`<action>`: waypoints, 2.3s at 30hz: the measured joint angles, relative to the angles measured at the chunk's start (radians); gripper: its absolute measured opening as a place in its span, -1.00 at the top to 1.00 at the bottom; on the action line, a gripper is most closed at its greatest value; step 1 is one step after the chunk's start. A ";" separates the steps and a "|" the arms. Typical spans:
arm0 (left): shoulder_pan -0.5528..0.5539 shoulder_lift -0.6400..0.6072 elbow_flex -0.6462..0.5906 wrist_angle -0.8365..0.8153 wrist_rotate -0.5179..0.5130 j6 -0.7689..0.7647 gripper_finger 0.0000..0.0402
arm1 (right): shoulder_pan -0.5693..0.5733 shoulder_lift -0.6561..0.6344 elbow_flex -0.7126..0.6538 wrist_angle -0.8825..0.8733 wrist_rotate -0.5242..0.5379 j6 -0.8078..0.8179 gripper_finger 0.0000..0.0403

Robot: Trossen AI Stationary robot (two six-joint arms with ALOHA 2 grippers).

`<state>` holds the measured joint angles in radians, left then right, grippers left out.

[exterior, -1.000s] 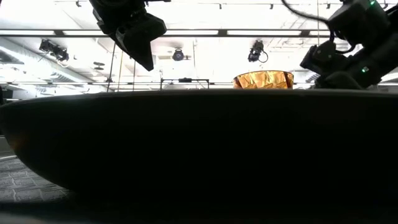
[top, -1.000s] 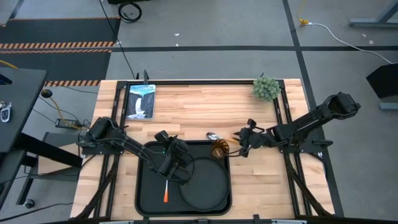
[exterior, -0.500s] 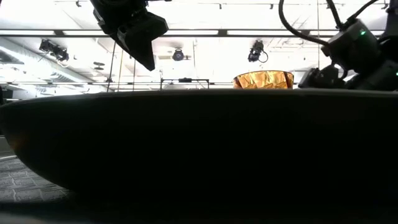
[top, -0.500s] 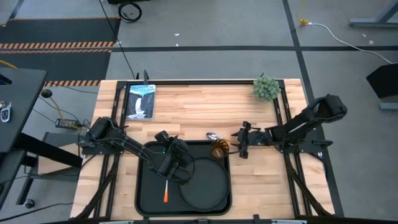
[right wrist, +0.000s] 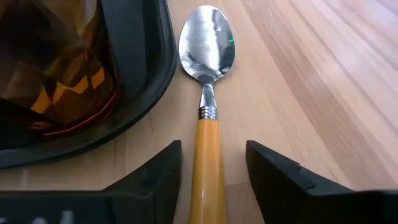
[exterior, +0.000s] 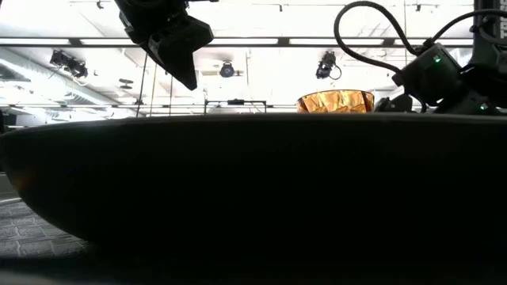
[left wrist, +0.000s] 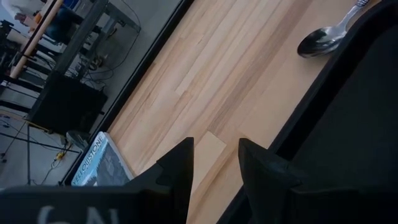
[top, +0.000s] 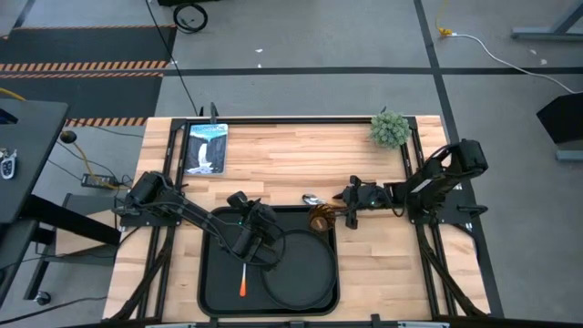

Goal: Pick and place plate/cup/fork/spoon on tray
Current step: Put the orange spoon on the black tray to the left of the black plate

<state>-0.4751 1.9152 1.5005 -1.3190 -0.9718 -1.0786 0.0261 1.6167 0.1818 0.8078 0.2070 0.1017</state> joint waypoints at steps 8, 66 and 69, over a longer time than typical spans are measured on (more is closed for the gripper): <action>0.000 0.000 0.000 -0.001 0.000 0.001 0.33 | -0.003 -0.003 0.002 -0.042 0.030 0.020 0.60; 0.001 0.000 0.000 0.026 0.000 -0.007 0.33 | -0.122 -0.196 0.175 -0.440 -0.051 -0.078 0.19; 0.001 0.000 0.000 0.027 0.000 -0.008 0.33 | -0.120 -0.127 0.175 -0.402 -0.051 -0.079 0.02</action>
<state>-0.4740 1.9152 1.5005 -1.2923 -0.9718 -1.0867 -0.0937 1.4900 0.3567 0.4054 0.1556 0.0231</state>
